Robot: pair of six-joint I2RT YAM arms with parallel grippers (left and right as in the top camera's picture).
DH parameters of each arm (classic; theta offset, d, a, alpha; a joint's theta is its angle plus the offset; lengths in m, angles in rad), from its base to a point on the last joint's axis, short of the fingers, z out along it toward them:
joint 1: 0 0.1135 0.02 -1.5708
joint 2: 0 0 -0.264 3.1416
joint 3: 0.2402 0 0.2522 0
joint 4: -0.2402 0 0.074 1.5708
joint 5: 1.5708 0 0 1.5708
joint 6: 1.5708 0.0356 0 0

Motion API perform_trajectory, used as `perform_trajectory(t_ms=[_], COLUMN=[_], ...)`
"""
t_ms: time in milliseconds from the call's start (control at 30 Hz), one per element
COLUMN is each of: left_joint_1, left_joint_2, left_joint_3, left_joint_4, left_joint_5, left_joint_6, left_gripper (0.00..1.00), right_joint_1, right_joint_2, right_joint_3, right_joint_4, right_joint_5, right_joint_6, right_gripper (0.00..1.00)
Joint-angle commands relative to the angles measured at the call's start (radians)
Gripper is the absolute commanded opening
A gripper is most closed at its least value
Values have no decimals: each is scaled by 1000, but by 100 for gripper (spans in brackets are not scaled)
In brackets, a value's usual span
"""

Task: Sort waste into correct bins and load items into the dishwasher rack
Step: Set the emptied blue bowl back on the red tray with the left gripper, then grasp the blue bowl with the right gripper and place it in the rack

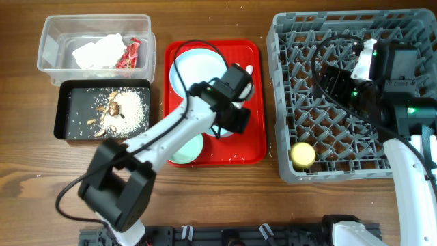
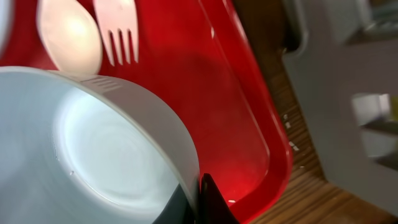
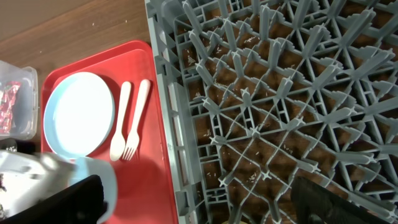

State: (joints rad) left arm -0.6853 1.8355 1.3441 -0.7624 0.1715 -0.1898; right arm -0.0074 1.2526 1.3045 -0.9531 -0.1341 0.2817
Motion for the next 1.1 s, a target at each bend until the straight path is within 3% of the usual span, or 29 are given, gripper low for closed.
perform_trajectory(t_ms=[0,133,233,300,433,600,767,967,1067], left_joint_1=[-38,-64,-35,23,201,398,508,623,699], left_joint_2=[22,22,12,-21,-87,-93,-93,-93,-93], left_joint_3=[8,8,11,25,37,36,36,36,36], left_joint_4=[-4,5,-6,-30,-29,-64,-85,-87,-86], left_joint_5=[-42,-42,-37,21,210,314,319,318,318], left_joint_6=[2,2,-3,-7,-8,-10,-14,-29,-40], left_gripper=[6,26,25,29,53,58,59,62,62], right_joint_1=[1,2,2,2,36,193,362,430,442], right_joint_2=[0,0,0,0,0,55,246,452,548], right_joint_3=[18,18,18,18,18,18,18,18,18], right_joint_4=[0,0,0,7,65,139,217,234,235], right_joint_5=[2,2,2,-27,-135,-132,-126,-115,-110], right_joint_6=[-19,-19,-20,-21,-12,50,69,-42,-118], right_gripper=[98,98,98,99,98,96,94,89,69])
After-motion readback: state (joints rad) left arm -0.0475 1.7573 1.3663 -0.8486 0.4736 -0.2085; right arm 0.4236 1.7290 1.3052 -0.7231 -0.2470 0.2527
